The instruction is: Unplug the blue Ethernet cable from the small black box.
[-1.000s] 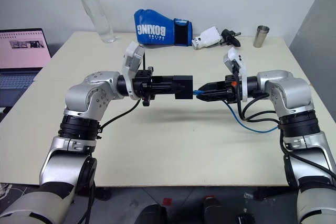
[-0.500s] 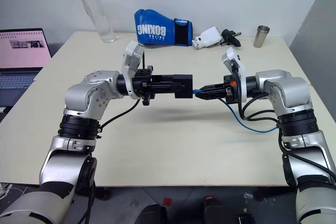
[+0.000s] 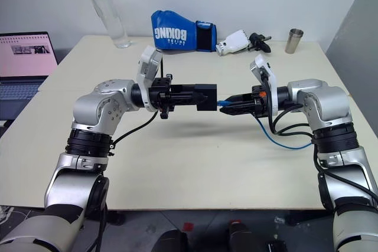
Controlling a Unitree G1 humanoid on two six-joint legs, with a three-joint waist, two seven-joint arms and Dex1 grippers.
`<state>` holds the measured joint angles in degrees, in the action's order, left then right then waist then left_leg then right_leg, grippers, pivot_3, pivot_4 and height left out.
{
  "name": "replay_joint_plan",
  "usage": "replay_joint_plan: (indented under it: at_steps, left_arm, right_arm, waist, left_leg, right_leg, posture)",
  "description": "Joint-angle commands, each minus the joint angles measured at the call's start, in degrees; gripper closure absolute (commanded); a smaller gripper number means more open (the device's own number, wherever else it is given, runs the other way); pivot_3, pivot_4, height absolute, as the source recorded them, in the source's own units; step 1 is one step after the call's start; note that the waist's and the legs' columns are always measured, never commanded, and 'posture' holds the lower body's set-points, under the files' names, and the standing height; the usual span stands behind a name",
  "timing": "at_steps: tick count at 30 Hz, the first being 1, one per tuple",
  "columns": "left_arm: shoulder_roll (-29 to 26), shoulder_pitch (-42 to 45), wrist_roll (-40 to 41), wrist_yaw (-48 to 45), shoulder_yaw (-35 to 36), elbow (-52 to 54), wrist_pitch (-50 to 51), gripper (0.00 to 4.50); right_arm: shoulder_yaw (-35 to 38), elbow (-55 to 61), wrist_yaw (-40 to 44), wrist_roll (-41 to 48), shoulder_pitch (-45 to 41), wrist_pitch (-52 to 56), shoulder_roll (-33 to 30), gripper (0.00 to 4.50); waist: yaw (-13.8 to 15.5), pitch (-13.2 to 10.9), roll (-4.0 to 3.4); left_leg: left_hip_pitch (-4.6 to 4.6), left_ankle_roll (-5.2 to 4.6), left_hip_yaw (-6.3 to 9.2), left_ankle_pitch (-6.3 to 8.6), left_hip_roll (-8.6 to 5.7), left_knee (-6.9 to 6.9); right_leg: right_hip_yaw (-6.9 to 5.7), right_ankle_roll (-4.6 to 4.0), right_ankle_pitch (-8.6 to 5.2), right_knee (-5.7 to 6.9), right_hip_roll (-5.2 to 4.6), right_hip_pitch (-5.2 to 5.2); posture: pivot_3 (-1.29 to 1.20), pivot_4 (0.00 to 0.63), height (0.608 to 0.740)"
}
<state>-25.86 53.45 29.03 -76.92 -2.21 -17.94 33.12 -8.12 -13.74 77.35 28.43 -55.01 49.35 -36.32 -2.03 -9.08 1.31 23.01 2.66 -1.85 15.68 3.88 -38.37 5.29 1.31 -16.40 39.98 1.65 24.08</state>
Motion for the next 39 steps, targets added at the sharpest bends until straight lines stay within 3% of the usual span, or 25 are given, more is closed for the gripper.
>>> replay_joint_plan:
  at_steps: [1,19,22,26,39]
  left_arm:
    - [-0.21,1.68,0.40,-0.34,0.36,1.22,-0.81,3.71]
    - [-0.15,1.35,0.13,-0.33,0.19,1.24,-1.26,3.71]
    - [-0.20,1.32,0.10,-0.40,0.19,1.22,-1.30,3.71]
    - [-0.23,1.35,0.11,-0.50,0.15,1.20,-1.28,3.71]
    - [-0.71,0.93,0.25,-1.39,-0.42,1.81,-0.77,3.71]
  right_arm:
    - [2.08,1.50,-0.34,1.50,-2.19,0.29,0.05,3.01]
    - [2.20,0.62,-0.94,1.95,-2.58,0.53,0.27,3.01]
    - [2.22,0.41,-1.00,1.85,-2.55,0.39,0.26,3.44]
    - [2.06,0.03,-0.87,1.41,-2.57,-0.41,0.21,4.40]
    - [2.11,-0.54,0.21,1.25,-2.94,0.00,-1.22,4.44]
  waist:
    - [0.00,0.00,0.00]
    - [0.01,0.00,0.00]
    - [0.01,0.00,0.00]
    - [0.01,0.00,0.00]
    - [0.01,0.00,0.00]
  left_leg:
    - [0.00,0.00,0.00,0.00,0.00,0.00]
    - [0.00,0.00,0.00,0.00,0.00,0.00]
    - [0.00,0.00,0.00,0.00,0.00,0.00]
    - [0.00,0.00,0.00,0.00,0.00,0.00]
    - [0.00,0.00,0.00,0.00,0.00,0.01]
  right_leg:
    - [0.00,0.00,0.00,0.00,0.00,0.00]
    - [0.00,0.00,0.00,0.00,0.00,0.00]
    - [0.00,0.00,0.00,0.00,0.00,0.00]
    - [0.00,0.00,0.00,0.00,0.00,0.00]
    - [0.00,0.00,0.00,0.00,0.00,0.00]
  posture:
    - [0.00,0.150,0.740]
    - [0.00,0.150,0.740]
    - [0.00,0.150,0.740]
    - [0.00,0.150,0.740]
    - [0.00,0.150,0.740]
